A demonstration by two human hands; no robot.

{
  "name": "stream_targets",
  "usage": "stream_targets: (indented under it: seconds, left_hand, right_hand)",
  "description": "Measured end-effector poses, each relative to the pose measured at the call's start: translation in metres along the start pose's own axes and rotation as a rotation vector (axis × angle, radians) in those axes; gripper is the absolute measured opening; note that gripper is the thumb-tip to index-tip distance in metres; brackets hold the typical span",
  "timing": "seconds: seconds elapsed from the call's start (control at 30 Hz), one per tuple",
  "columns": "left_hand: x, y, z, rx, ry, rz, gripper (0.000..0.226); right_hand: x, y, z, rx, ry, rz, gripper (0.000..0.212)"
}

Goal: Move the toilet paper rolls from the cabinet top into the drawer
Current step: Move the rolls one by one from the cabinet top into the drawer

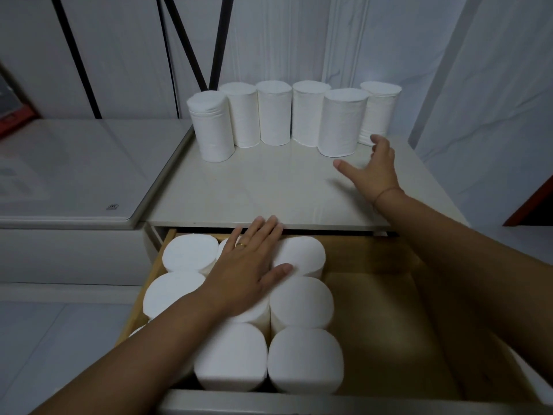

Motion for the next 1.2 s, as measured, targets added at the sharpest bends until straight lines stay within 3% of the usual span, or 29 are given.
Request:
stream_targets:
  seconds: [0.47,0.73,0.93,1.2]
  left_hand:
    - [-0.017,-0.017,0.006,-0.028,0.015,0.006,0.077]
    - [-0.013,-0.018,0.005,0.009,0.002,-0.009,0.074]
    - [-0.008,-0.018,0.003,-0.014,-0.017,-0.018,0.073]
    - [-0.006,-0.01,0.002,-0.011,0.0,-0.045,0.073]
  right_hand:
    - [-0.119,-0.012,-0.037,-0.022,0.12,-0.06,0.116]
    - [-0.146,-0.014,-0.042,-0.027,0.216,-0.059,0.109]
    - [-0.144,-0.02,-0.043,0.025,0.257,-0.023,0.091]
    - [-0.09,-0.022,-0.031,0.01,0.154,0.109,0.086]
Point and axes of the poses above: each hand's wrist, its own x-axis away from the middle knuckle, its own z-axis out of the back of the hand, y = z × x, the point moved 3 cm from there along -x, towards the middle knuckle, and after that the axes turned 1 degree about -x, right-handed, at the moved point
